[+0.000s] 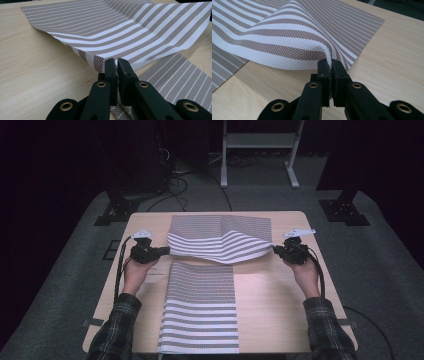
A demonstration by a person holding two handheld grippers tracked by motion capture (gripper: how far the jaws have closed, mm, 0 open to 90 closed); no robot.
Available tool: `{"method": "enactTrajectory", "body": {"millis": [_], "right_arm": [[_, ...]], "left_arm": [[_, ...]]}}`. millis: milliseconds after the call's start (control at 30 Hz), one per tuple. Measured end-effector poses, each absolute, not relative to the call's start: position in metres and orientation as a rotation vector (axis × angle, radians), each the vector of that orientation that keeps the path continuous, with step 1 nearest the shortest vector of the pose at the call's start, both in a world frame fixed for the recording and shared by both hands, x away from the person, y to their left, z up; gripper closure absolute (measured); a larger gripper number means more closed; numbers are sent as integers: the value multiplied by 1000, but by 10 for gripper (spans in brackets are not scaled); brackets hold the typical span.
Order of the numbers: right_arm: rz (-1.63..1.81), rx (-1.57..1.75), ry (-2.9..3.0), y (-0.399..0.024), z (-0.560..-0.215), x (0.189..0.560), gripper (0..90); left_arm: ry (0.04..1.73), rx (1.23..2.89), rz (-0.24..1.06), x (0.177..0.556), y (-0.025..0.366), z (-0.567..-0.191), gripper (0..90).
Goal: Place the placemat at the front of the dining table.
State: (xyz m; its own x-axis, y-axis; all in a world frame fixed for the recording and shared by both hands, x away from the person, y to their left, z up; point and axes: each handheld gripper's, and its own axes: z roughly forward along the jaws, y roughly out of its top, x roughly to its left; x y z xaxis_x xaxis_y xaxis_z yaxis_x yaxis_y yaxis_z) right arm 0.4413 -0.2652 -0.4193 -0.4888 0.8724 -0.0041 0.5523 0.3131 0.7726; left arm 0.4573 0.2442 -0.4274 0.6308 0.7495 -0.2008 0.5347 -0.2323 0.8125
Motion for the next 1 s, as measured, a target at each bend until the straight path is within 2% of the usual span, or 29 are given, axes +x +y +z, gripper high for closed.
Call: {"method": "enactTrajectory", "body": {"millis": [467, 600, 733, 833, 967, 1000], "right_arm": [[1001, 1310, 2190, -266, -435, 467, 841], [994, 1313, 2182, -268, -433, 466, 714], [1062, 1323, 2163, -272, -428, 463, 686], [1059, 1320, 2168, -271, -428, 461, 749], [1039, 1323, 2176, -269, -433, 459, 887], [1033, 1322, 2174, -269, -434, 458, 891]], "left_arm": [[1062, 1913, 287, 474, 243, -441, 867], [1045, 1916, 320, 472, 243, -438, 756], [1026, 1902, 343, 469, 244, -433, 708], [1026, 1910, 354, 467, 243, -431, 725], [1046, 1929, 350, 467, 243, -435, 780], [1053, 1934, 348, 468, 243, -437, 784]]}}
